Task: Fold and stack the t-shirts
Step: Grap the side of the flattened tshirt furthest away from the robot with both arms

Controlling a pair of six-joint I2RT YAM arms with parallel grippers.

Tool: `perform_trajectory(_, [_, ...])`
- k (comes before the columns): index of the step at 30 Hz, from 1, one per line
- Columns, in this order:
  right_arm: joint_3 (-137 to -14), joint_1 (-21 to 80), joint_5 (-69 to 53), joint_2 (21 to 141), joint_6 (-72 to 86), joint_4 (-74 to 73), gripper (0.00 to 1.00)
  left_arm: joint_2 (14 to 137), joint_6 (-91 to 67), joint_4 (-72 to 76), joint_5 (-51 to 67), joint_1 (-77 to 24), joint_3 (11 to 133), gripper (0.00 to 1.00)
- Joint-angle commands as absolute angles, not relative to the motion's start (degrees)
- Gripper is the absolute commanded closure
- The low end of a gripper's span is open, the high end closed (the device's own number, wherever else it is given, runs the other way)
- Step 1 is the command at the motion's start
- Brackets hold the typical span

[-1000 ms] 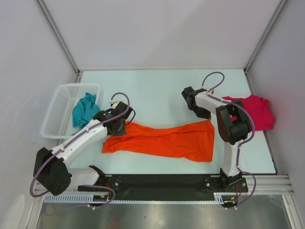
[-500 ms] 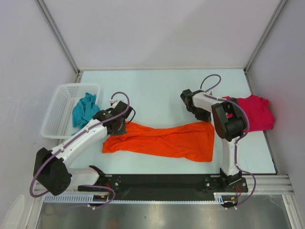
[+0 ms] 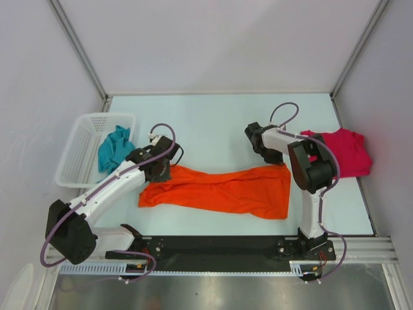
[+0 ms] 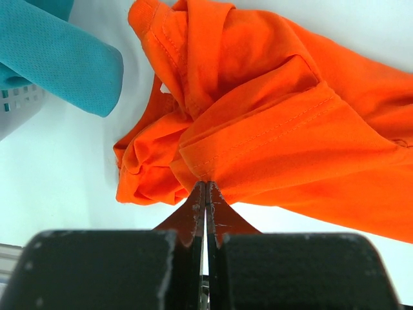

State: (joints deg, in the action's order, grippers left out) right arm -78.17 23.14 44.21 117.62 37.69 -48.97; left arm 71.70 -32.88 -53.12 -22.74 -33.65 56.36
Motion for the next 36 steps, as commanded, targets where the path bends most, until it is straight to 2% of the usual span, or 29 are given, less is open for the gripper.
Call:
perform_trajectory(1, [-74.4,22.9,40.3,112.3,37.6,-45.4,1.00,71.6,-31.8,-53.2,-24.7,-34.0,59.1,1.00])
perform_trajectory(11, [-74.7,26.4,51.9,102.3,39.5,-52.5,1.00,74.1,-31.1,-49.9,-23.4,-34.0,58.2,1.00])
perform_trajectory(19, [-74.7,27.9,53.0,97.9,41.3,-56.8,1.00,73.6,-30.0,-50.3,-25.0,-33.9,60.3,1.00])
perform_trajectory(23, [-74.5,27.2,50.4,99.7,40.8,-57.5,1.00,73.7,-30.1,-50.4,-24.7,-33.9,60.3,1.00])
perform_trajectory(24, [-74.9,26.6,50.0,100.7,40.9,-57.9,0.97,73.7,-30.0,-50.4,-24.6,-33.9,60.3,1.00])
perform_trajectory(25, [-75.2,26.3,49.7,101.9,41.4,-58.5,0.78,73.7,-30.0,-50.4,-24.6,-33.9,60.4,1.00])
perform_trajectory(27, [-76.0,25.6,49.7,105.4,42.6,-59.8,0.61,73.4,-30.1,-50.7,-24.9,-34.0,60.6,1.00])
perform_trajectory(29, [-75.7,25.2,49.2,106.7,41.8,-58.2,0.48,73.1,-30.0,-51.0,-25.0,-33.9,60.6,1.00])
perform_trajectory(36, [-76.4,22.4,41.9,109.5,37.4,-51.9,0.45,73.2,-29.9,-51.4,-25.5,-33.8,61.1,1.00])
